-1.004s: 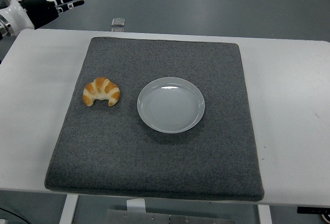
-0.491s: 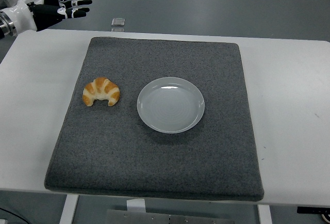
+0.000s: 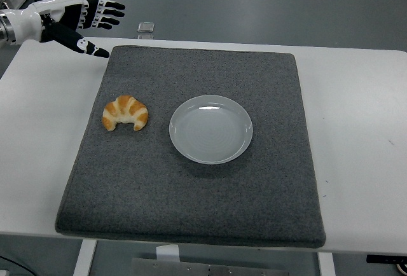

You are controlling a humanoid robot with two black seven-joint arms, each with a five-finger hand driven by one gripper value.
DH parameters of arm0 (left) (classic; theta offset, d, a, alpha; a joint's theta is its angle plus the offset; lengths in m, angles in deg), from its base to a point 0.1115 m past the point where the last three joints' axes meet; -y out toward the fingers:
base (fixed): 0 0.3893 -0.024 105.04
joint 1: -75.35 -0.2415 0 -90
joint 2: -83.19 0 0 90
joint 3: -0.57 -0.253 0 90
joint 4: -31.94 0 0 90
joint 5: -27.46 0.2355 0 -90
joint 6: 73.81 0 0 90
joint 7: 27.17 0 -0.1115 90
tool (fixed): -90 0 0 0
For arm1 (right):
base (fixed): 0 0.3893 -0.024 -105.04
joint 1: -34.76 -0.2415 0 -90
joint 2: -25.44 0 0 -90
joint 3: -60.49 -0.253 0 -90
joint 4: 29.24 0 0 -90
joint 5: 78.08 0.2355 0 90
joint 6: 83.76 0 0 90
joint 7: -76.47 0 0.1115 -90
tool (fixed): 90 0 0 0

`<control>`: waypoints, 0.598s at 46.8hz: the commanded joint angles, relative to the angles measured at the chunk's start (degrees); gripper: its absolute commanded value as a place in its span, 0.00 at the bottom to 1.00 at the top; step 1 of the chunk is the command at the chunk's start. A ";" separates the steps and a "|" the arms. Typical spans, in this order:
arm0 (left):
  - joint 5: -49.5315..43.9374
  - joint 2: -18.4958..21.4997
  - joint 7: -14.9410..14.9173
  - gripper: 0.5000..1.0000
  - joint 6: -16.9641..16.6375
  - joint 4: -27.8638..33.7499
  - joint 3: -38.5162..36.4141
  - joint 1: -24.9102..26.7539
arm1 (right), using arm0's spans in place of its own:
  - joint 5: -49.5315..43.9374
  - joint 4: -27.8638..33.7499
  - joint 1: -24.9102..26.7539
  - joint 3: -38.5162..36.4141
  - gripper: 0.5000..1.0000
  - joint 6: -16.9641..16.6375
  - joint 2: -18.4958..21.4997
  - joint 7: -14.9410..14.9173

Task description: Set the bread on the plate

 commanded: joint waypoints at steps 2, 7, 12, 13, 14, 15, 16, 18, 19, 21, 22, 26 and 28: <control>2.47 0.74 0.06 0.99 -0.01 1.19 -0.05 -0.09 | 0.00 0.00 0.00 0.00 0.86 -0.01 0.00 0.00; 3.79 1.18 0.06 0.99 -0.01 1.63 -0.14 -0.18 | 0.00 0.00 0.00 0.00 0.86 -0.01 0.00 0.00; 3.97 1.26 0.06 0.99 -0.01 1.81 -0.14 -0.27 | 0.00 0.00 0.00 0.00 0.86 -0.01 0.00 0.00; 3.97 1.26 0.06 0.99 -0.01 1.81 -0.23 -0.36 | 0.00 0.00 0.00 0.00 0.86 -0.01 0.00 0.00; 4.05 1.26 0.06 0.99 -0.01 1.81 -0.23 -0.36 | 0.00 0.00 0.00 0.00 0.86 0.08 0.00 0.00; 4.23 1.26 0.06 0.99 -0.01 1.81 -0.40 -0.36 | 0.00 0.00 0.00 0.00 0.86 -0.01 0.00 0.00; 4.40 1.26 0.06 0.99 -0.01 1.90 -0.58 -0.36 | 0.00 0.00 0.00 0.00 0.86 0.08 0.00 0.00; 5.28 1.26 0.06 0.99 -0.01 1.98 -0.76 -0.36 | 0.00 0.00 0.00 0.00 0.86 0.08 0.00 0.00; 6.07 1.26 0.06 0.99 -0.01 2.07 -0.84 -0.36 | 0.00 0.00 0.00 0.00 0.86 -0.01 0.00 0.00; 8.17 1.26 0.06 0.99 -0.01 2.51 -1.02 -0.45 | 0.00 0.00 0.00 0.00 0.86 -0.01 0.00 0.00; 9.58 1.26 0.15 0.99 -0.01 2.86 -1.02 -0.53 | 0.00 0.00 0.00 0.00 0.86 -0.01 0.00 0.00; 15.47 1.97 1.29 0.99 -0.01 4.27 -1.11 -0.53 | 0.00 0.00 0.00 0.00 0.86 0.08 0.00 0.00; 18.19 2.41 2.34 0.99 -0.01 5.32 -1.11 -0.62 | 0.00 0.00 0.00 0.00 0.86 0.08 0.00 0.00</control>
